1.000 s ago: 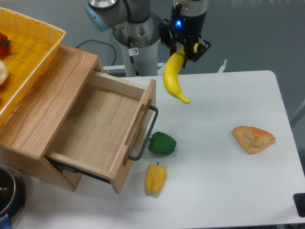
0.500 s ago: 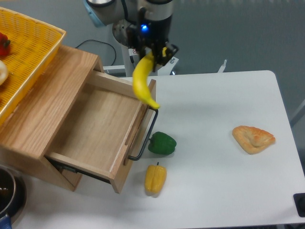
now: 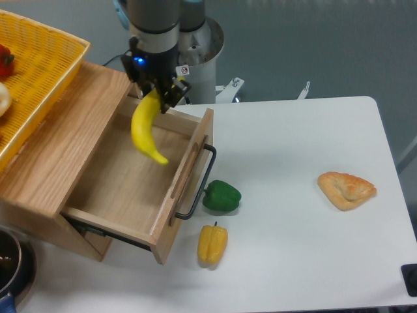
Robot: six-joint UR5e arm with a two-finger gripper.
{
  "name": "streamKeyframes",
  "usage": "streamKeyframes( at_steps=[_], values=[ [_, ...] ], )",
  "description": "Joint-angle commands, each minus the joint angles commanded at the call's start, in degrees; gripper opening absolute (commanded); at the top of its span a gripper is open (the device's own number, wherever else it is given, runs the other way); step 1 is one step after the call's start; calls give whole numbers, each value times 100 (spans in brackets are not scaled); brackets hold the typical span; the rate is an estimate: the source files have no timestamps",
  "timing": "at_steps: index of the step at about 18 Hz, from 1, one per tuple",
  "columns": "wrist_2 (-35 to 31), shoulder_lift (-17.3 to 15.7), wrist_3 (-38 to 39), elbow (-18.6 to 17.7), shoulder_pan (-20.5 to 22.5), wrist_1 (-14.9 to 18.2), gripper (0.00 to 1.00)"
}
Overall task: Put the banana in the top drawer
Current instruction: 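Carry the banana over the open wooden drawer and lower it inside, then lower the banana onto the drawer bottom and open the gripper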
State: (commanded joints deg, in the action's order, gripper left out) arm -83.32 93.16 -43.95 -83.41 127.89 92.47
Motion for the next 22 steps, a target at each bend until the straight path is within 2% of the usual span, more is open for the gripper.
streamKeyframes(
  at_steps=[8, 22],
  values=[
    [-18, 308, 281, 0, -167, -387, 17],
    [-62, 589, 370, 0, -194, -572, 18]
  ],
)
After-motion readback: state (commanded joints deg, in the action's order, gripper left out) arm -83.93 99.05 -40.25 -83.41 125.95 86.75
